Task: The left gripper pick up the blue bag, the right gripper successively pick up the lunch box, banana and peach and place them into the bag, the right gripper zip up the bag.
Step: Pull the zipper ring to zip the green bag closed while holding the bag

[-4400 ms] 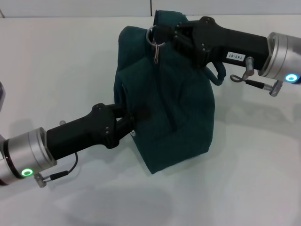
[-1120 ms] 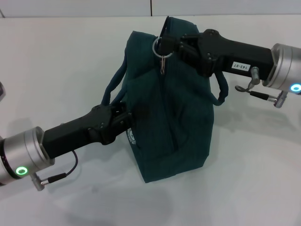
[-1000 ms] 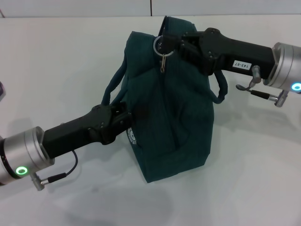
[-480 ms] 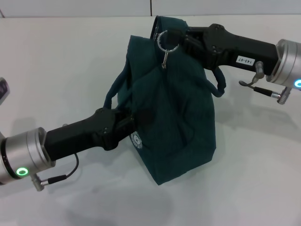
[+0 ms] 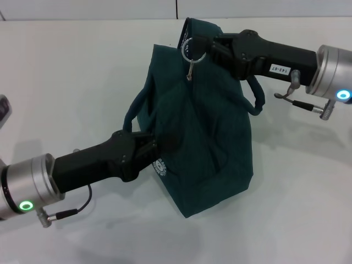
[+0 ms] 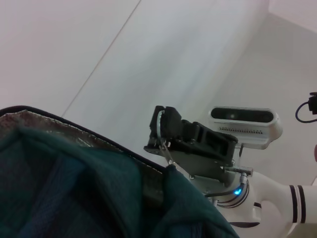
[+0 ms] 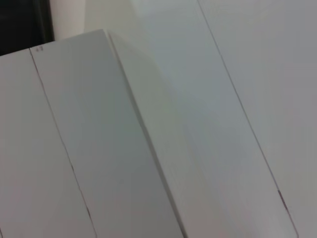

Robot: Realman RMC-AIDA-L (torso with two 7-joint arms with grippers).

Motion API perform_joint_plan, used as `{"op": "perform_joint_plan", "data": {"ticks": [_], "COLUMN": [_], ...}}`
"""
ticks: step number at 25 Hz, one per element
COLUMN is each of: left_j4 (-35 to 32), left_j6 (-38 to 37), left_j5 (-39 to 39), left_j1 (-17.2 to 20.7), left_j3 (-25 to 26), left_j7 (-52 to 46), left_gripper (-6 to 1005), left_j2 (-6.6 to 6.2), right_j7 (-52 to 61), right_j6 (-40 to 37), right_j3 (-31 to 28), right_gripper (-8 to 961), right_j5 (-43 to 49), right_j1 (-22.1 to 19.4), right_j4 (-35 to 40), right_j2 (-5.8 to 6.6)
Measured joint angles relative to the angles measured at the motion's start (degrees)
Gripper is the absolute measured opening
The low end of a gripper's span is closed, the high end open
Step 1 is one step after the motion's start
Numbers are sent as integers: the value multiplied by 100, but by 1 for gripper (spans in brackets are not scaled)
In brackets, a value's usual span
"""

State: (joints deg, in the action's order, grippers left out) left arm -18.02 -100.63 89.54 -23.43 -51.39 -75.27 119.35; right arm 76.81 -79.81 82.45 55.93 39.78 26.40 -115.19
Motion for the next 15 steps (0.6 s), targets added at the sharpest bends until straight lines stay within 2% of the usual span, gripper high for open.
{"op": "perform_joint_plan", "data": {"ticks": [7, 15], "left_j4": [24, 31], "left_j6": [0, -1], "left_j5": [37, 31], "left_j1": [-23, 16], "left_j3": [-30, -39], "left_j7": [22, 180], "left_gripper": [67, 61], "left_j2": [1, -15], "right_j7": [73, 322], "right_j6": [50, 51], "right_j3": [159, 249], "right_gripper": [22, 22], "right_j5": [0, 2], "right_j1": [263, 236], "right_j4": [-392, -418], "right_j2": [-24, 1]}}
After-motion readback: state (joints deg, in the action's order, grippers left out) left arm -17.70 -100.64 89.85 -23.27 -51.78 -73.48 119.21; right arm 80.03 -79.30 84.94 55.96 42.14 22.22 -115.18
